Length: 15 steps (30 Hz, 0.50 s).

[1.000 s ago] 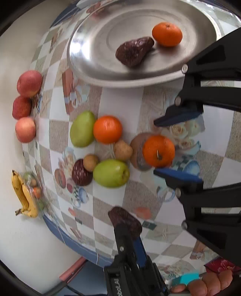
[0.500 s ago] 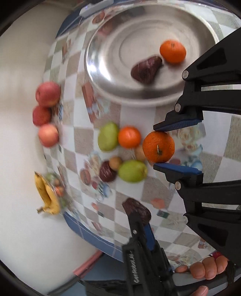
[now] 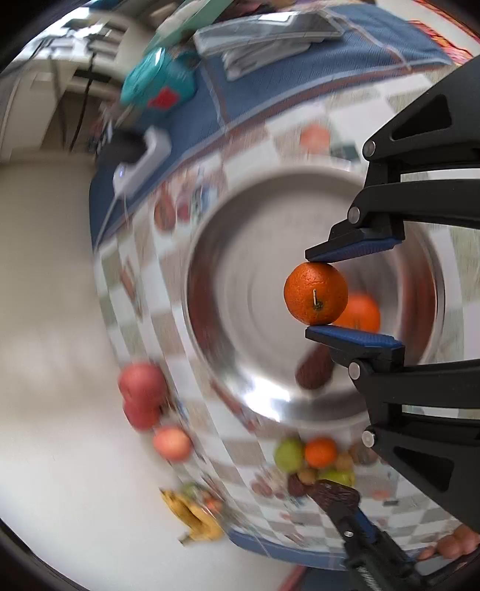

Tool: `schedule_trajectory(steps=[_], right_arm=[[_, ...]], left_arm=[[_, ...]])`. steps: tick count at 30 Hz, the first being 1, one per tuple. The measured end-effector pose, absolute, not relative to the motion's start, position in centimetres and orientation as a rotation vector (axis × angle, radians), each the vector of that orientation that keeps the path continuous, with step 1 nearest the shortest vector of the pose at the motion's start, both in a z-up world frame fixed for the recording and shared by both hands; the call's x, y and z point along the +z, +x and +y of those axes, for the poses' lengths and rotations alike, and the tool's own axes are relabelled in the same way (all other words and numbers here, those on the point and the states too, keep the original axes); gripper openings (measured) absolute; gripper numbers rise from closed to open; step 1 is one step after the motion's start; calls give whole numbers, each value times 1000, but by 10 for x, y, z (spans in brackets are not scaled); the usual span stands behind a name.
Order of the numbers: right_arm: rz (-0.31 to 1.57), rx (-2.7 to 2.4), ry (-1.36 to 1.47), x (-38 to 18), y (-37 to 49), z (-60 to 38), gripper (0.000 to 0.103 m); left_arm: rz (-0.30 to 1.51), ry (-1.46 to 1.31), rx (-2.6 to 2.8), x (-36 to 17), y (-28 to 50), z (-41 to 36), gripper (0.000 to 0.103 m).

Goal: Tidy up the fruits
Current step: 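Lower the date and orange into the steel basin and open both tools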

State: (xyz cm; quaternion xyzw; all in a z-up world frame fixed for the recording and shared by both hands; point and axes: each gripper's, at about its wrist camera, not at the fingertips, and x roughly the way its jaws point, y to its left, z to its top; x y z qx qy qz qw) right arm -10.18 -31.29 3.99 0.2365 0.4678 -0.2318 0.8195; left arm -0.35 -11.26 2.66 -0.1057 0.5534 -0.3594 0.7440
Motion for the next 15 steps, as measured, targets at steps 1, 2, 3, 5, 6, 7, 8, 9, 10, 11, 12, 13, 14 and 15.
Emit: schedule_trajectory(steps=[1,2,3,5,6,7,8,9,10,11,12,13,14,15], right_arm=[[990,-504,520,40,-106,-319,36],[983,-512,536,41,-111,-325,36],[977,-519,547,41,-114,-330,36],[975,-530,555,41,-118,-334,36],[975,-531,556,40,-118,-335,36],[976,-529,557,40,-118,-335,36],[976,-527,557,40,-119,-335,36],[976,-524,557,39,-119,-335,36],[976,-523,557,39,-119,-335,36],[977,-522,555,40,-119,-334,36],[978,-520,554,39,-119,-334,36],[979,-517,553,39,-118,-333,36],[980,-515,552,39,-117,-333,36],[982,-513,551,38,-117,-332,36]], left_arm=[[1206,-219,-812,28,-7,-118,37],[1202,-206,-827,29,-10,-122,37],[1200,-196,-837,29,-12,-124,37],[1195,-180,-849,30,-14,-127,37],[1195,-178,-852,30,-14,-127,37],[1198,-178,-853,29,-14,-128,37],[1201,-180,-854,29,-14,-128,37],[1203,-186,-857,29,-14,-127,37],[1206,-187,-857,27,-13,-127,37],[1208,-183,-855,27,-13,-127,37],[1210,-181,-854,26,-12,-128,37],[1211,-180,-854,25,-12,-128,37],[1213,-180,-855,25,-13,-128,37],[1214,-178,-856,25,-13,-128,37]])
